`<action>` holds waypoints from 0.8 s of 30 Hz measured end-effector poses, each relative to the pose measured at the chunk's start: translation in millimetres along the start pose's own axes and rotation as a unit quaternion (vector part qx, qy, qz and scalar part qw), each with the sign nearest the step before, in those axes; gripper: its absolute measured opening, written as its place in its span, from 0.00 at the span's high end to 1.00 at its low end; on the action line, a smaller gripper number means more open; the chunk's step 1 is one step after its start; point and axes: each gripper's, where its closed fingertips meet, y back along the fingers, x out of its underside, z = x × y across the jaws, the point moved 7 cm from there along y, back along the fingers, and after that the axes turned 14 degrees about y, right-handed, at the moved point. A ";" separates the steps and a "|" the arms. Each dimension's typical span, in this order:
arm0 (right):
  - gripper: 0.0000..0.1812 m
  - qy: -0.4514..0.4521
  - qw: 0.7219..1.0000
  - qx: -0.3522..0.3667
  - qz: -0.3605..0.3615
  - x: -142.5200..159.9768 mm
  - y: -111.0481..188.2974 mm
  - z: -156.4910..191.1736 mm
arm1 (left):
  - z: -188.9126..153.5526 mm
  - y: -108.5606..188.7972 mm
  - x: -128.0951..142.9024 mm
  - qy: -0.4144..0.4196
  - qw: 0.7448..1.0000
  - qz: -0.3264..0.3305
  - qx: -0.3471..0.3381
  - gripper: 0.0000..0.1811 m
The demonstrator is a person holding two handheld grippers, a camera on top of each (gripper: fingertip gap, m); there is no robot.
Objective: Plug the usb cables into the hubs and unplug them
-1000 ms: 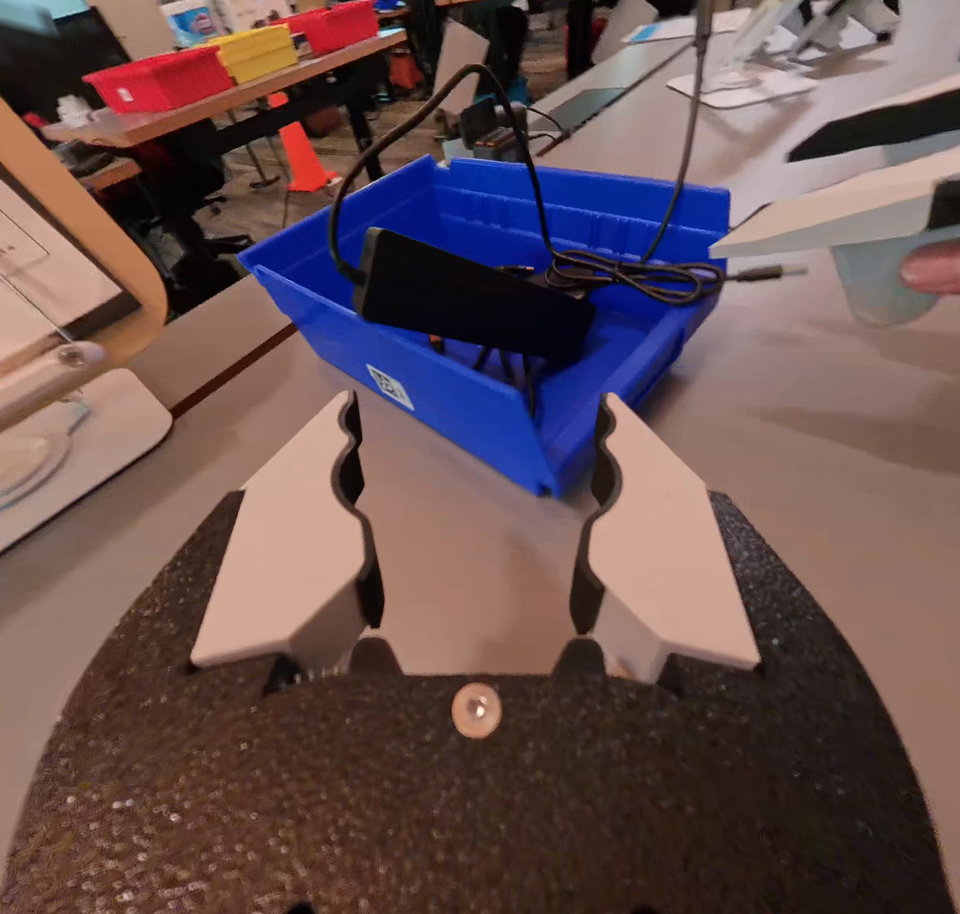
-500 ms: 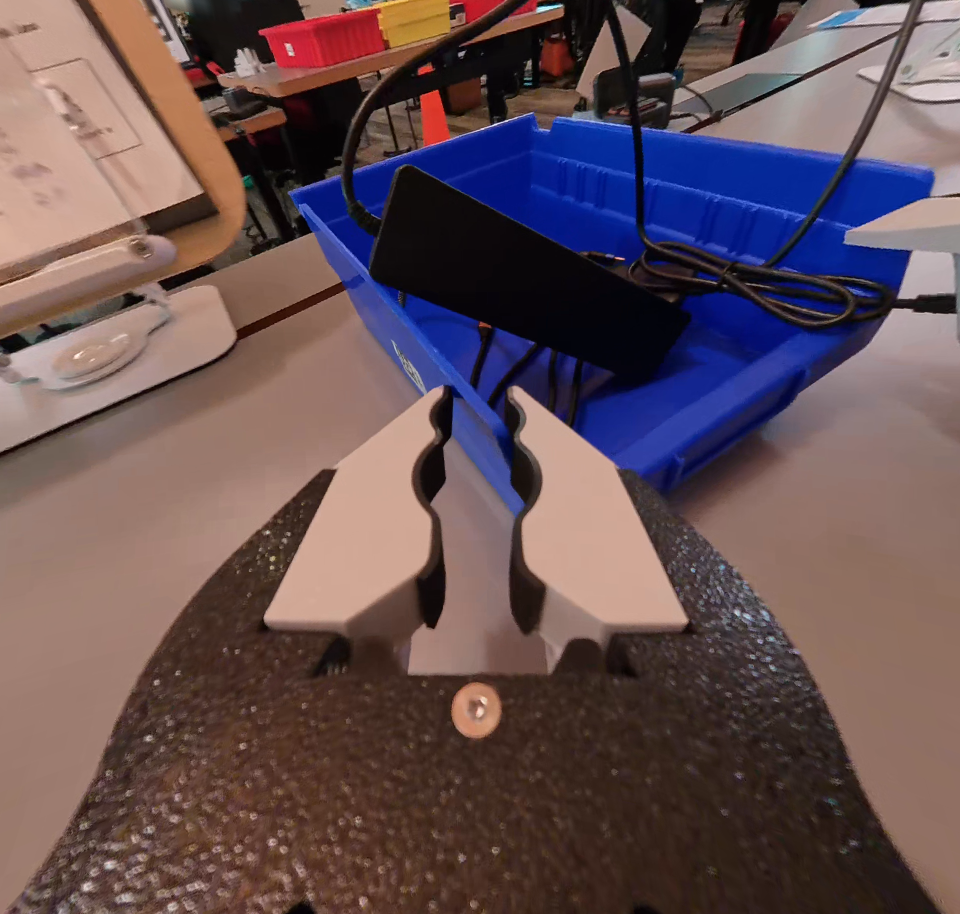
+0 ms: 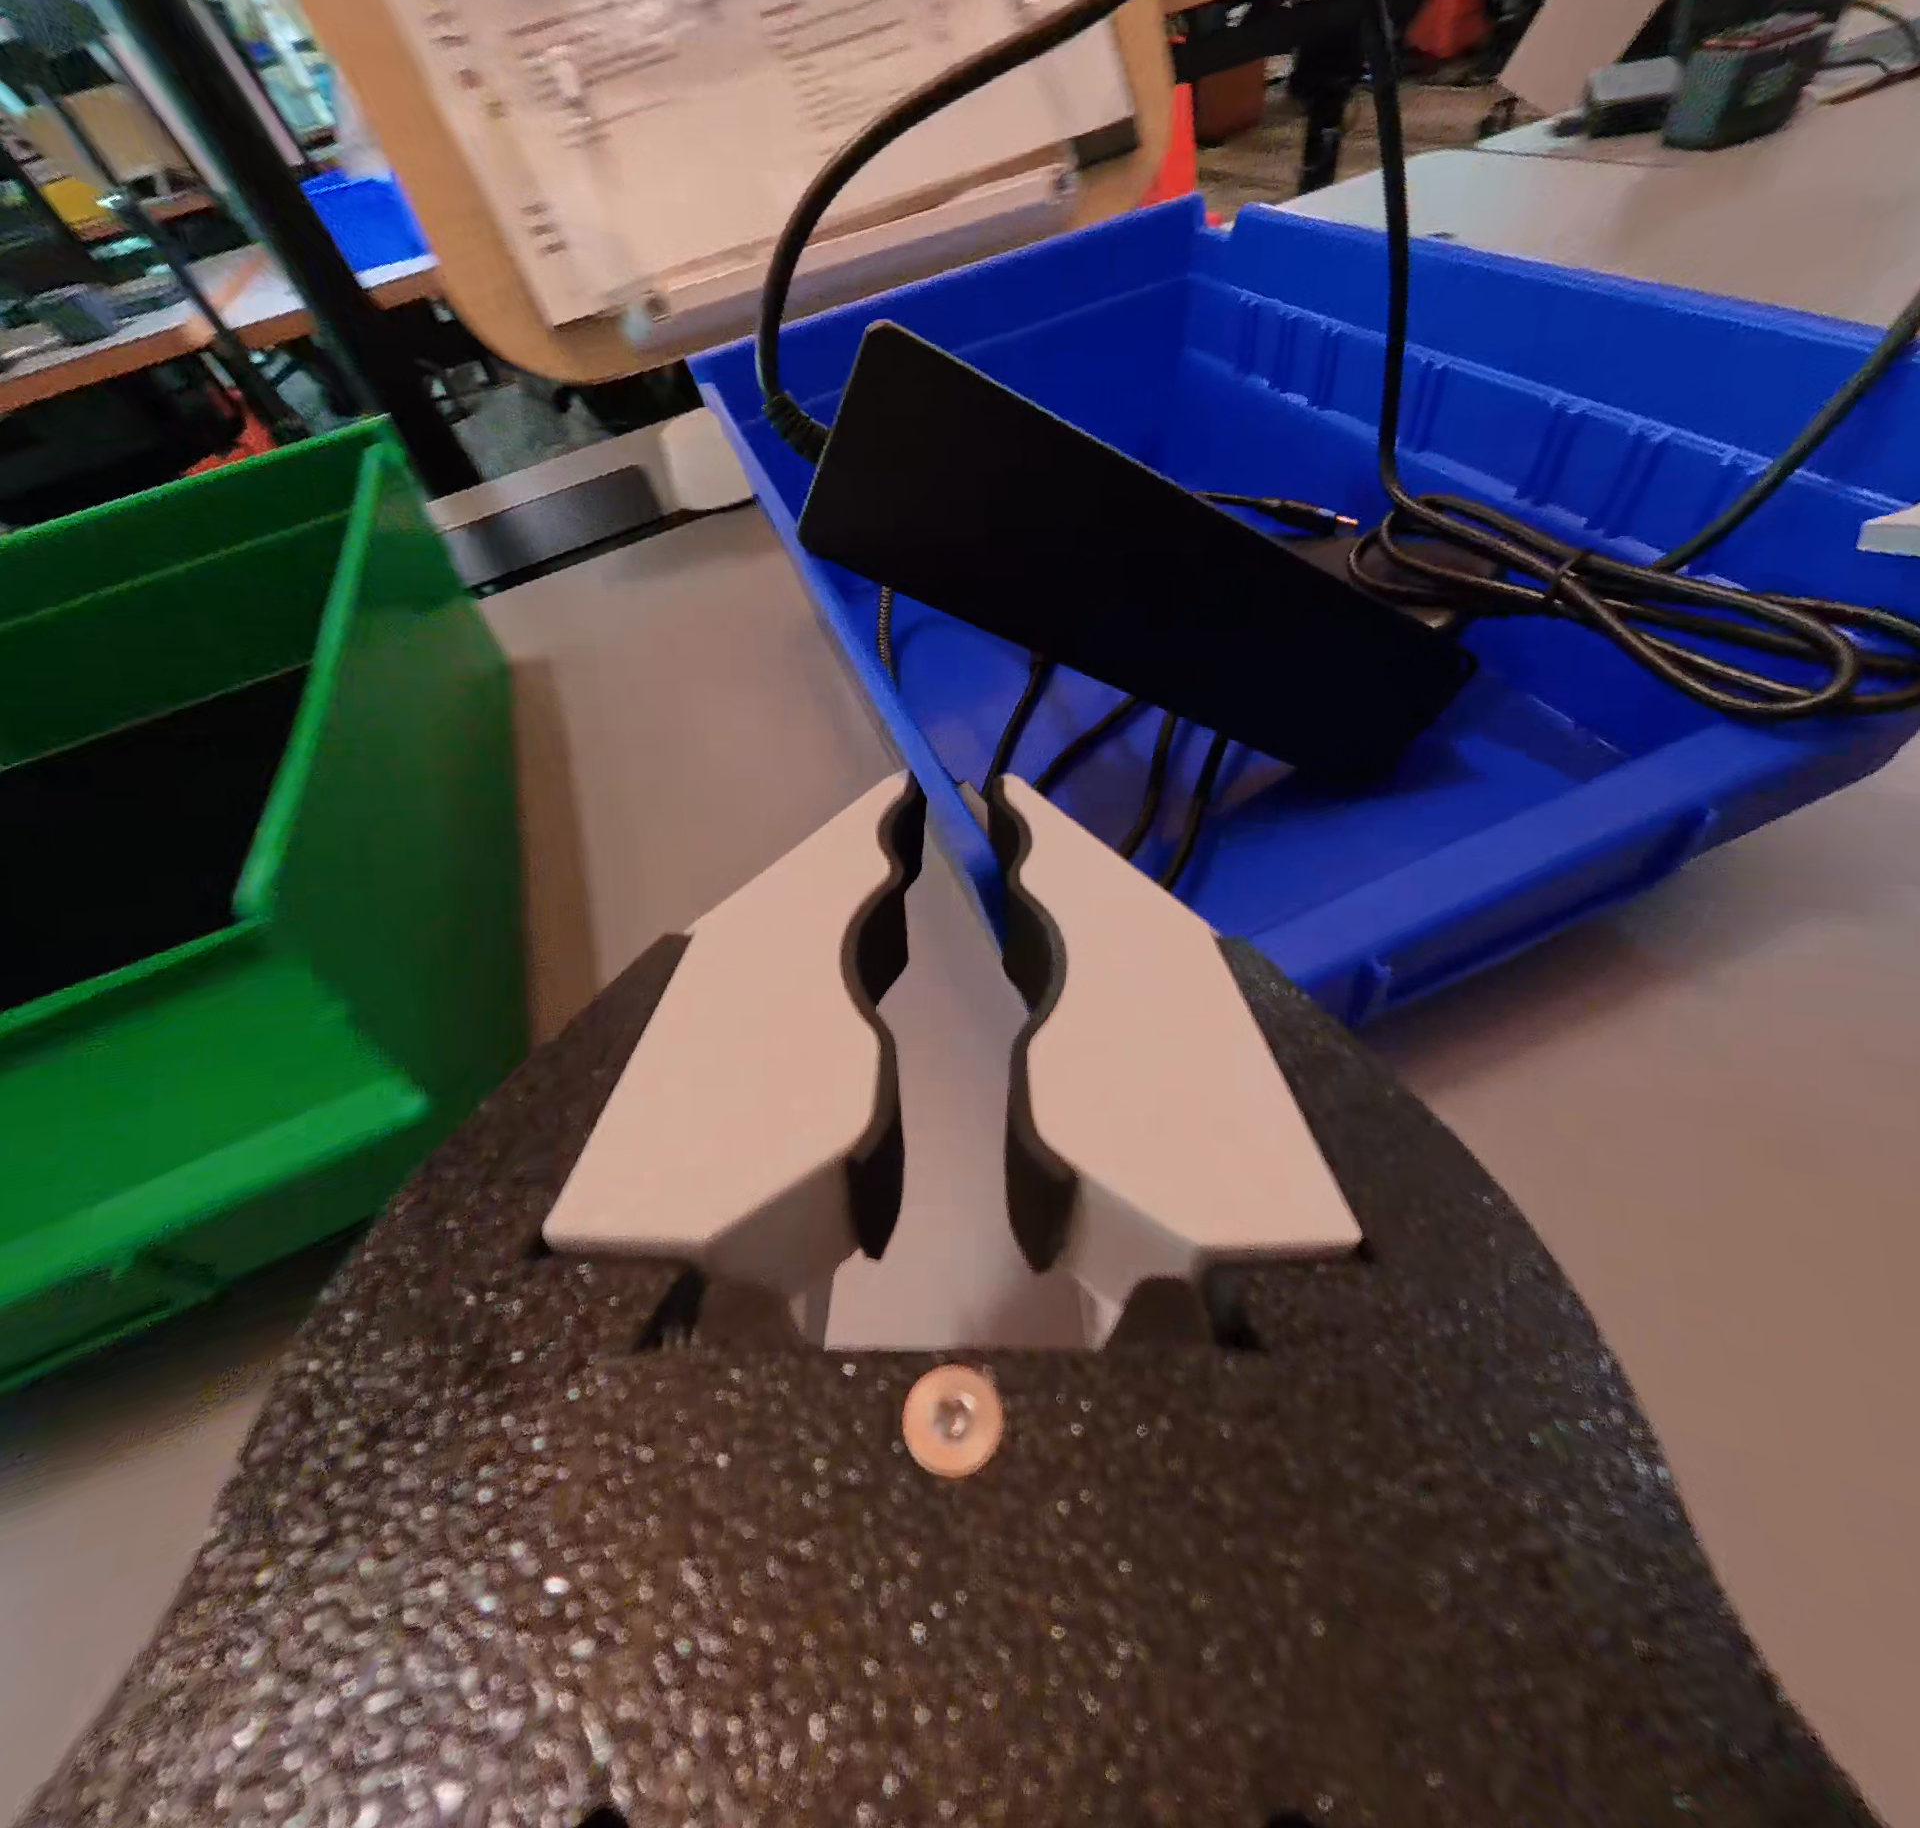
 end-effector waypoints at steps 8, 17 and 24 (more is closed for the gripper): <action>0.82 0.010 0.999 0.002 -0.037 -26.4 -7.4 28.1 | 77.3 52.1 -33.2 0.041 0.996 -0.080 0.025 0.87; 0.57 0.086 0.994 -0.015 -0.064 -47.1 1.3 67.9 | 292.5 67.9 -20.7 0.147 0.968 -0.046 -0.196 0.63; 0.54 0.078 0.991 -0.066 -0.082 -60.2 -11.1 95.4 | 307.9 27.3 -1.1 0.154 0.978 0.025 -0.140 0.93</action>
